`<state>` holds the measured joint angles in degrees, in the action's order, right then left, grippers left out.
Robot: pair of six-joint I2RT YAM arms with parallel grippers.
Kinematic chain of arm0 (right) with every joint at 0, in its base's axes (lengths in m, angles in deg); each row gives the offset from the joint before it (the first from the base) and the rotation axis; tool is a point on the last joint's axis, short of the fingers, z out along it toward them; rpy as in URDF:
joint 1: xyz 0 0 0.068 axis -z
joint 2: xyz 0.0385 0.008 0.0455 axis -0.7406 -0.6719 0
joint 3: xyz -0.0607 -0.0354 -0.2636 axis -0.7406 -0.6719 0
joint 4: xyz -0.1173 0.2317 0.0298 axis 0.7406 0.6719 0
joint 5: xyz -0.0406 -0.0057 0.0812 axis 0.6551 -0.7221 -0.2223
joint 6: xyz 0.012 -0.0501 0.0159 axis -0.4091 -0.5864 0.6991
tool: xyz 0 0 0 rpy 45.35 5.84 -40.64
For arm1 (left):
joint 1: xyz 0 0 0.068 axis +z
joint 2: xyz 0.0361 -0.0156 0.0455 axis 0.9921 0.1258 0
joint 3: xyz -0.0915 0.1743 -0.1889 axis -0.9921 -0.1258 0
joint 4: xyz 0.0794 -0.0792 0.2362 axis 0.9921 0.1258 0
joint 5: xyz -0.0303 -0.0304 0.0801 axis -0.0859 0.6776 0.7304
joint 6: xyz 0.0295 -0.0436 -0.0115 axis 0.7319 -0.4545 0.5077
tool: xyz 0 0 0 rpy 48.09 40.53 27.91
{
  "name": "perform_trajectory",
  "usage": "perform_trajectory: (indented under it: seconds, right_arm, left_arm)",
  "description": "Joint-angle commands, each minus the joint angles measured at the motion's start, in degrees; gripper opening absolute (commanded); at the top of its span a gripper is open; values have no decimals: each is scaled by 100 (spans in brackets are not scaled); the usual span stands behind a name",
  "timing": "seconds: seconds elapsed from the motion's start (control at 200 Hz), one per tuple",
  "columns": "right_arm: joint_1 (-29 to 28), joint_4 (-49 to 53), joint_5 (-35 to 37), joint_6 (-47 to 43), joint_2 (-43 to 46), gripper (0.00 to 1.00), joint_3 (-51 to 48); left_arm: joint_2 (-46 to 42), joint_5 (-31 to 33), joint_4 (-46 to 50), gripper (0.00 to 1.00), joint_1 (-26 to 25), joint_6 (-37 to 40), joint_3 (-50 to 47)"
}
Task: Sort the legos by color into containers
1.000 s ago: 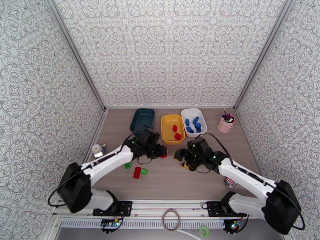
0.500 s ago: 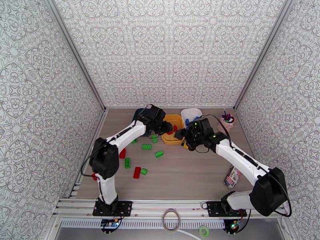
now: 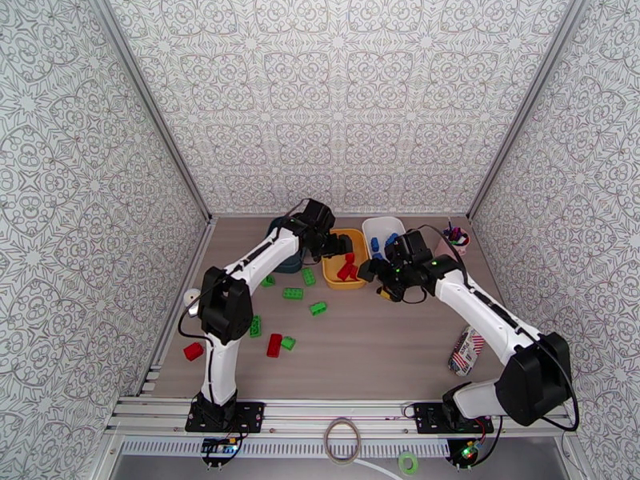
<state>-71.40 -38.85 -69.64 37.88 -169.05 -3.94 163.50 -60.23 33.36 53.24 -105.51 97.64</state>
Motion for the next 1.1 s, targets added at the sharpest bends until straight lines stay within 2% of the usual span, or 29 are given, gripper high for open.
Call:
perform_trajectory:
  seconds: [0.0, 0.265, 0.605, 0.715, 0.87, 1.095]
  right_arm:
    - [-24, 481, 257, -331, -38, 84, 204]
    - [-625, 812, 638, -483, -293, 83, 569]
    - [-1936, 1073, 1111, -475, -1161, 82, 1434]
    - [-2298, 1098, 1139, -460, -1450, 82, 1696]
    - [-2670, 1264, 1174, -511, -1904, 82, 2168]
    - [-2932, 1393, 1162, -527, -2250, 82, 2570]
  left_arm:
    - [-766, 642, 367, 80, -129, 273, -301]
    - [-2388, 1694, 480, 88, -126, -20, -1990]
    - [-3781, 2208, 907, 93, 351, -724, -3649]
    - [-3983, 2146, 970, 92, 787, -824, -4012]
    - [-3999, 1888, 888, 91, 1665, -756, -4360]
    - [-3379, 1749, 712, 89, 2748, -336, -4343]
